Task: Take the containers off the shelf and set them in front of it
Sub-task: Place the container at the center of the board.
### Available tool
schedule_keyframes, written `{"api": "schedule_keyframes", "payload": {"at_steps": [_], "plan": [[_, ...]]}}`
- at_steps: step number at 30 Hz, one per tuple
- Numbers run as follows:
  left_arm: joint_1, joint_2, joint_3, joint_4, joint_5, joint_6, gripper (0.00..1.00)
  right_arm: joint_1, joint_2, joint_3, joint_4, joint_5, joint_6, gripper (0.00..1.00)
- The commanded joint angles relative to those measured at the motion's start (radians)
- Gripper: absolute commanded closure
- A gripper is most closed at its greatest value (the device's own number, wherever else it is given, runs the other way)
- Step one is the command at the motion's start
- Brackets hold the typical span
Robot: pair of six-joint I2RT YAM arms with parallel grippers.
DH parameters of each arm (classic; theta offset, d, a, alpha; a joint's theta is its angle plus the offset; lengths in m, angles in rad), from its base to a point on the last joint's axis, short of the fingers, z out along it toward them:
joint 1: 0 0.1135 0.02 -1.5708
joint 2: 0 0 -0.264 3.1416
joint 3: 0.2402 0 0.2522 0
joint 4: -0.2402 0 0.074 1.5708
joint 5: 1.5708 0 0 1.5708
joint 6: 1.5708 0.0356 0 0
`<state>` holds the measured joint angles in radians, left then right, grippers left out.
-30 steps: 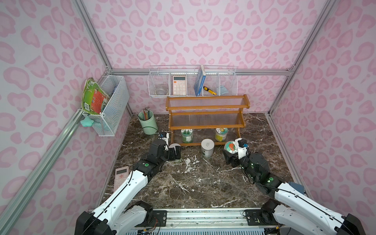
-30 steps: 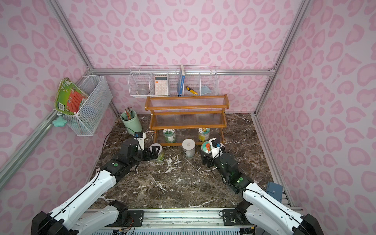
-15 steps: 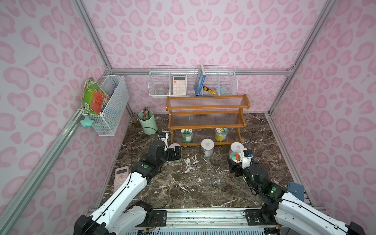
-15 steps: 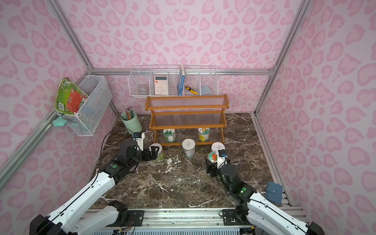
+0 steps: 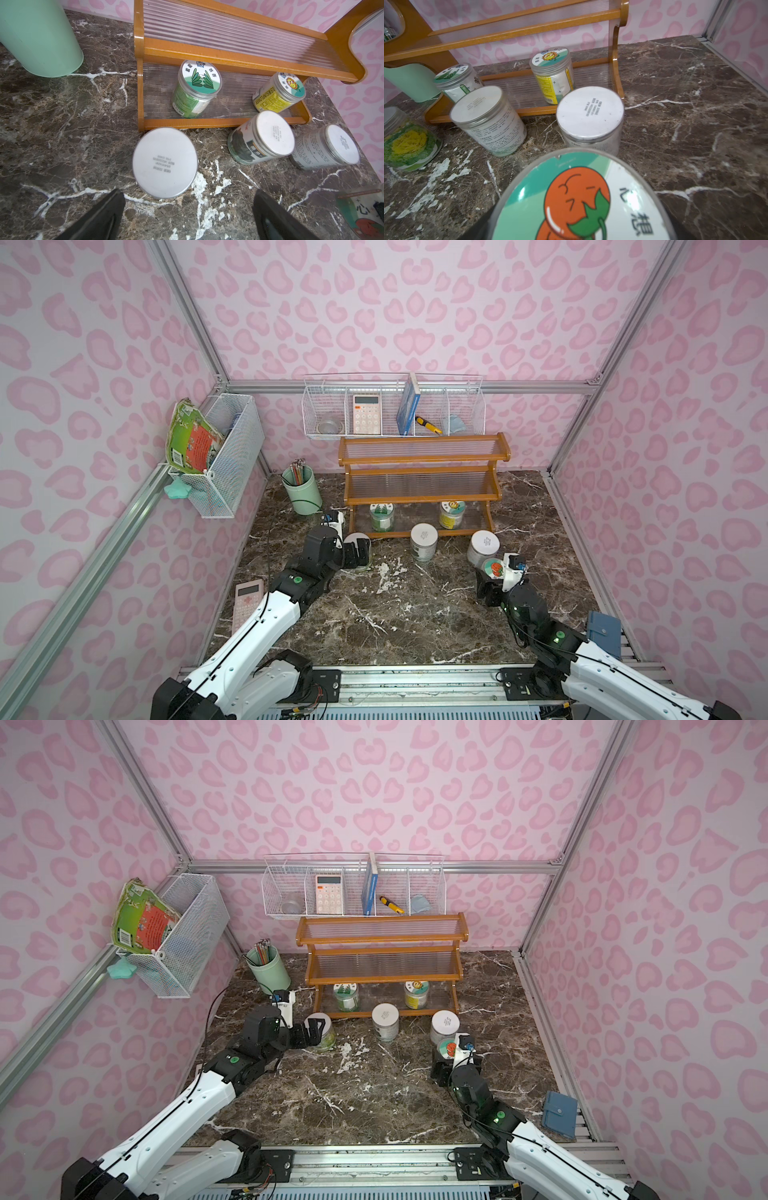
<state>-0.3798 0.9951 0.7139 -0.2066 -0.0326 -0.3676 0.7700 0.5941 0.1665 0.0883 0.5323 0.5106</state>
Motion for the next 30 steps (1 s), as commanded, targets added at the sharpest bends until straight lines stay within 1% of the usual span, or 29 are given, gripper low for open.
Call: {"api": "schedule_keyframes", "payload": {"at_steps": [1,7,12,19,23,27,30], "plan": [[0.001,-0.002,-0.002,0.021,-0.001,-0.003,0.01,0.003,-0.007,0.005,-0.021,0.053,0.088,0.24],[0.001,-0.002,-0.005,0.028,0.002,-0.004,0.00,0.009,0.024,0.007,-0.029,0.091,0.137,0.23],[0.001,0.002,-0.009,0.037,0.003,-0.005,0.01,0.037,0.114,0.005,0.012,0.131,0.177,0.23],[0.001,0.012,-0.007,0.038,0.011,-0.005,0.00,0.124,0.249,-0.006,0.091,0.270,0.234,0.21],[0.001,0.012,-0.010,0.039,0.012,-0.007,0.00,0.128,0.304,-0.023,0.137,0.284,0.253,0.19],[0.001,0.009,-0.012,0.042,0.013,-0.007,0.01,0.127,0.320,-0.037,0.156,0.296,0.265,0.18],[0.001,0.008,-0.014,0.046,0.012,-0.008,0.01,0.128,0.331,-0.049,0.189,0.294,0.253,0.14]]}}
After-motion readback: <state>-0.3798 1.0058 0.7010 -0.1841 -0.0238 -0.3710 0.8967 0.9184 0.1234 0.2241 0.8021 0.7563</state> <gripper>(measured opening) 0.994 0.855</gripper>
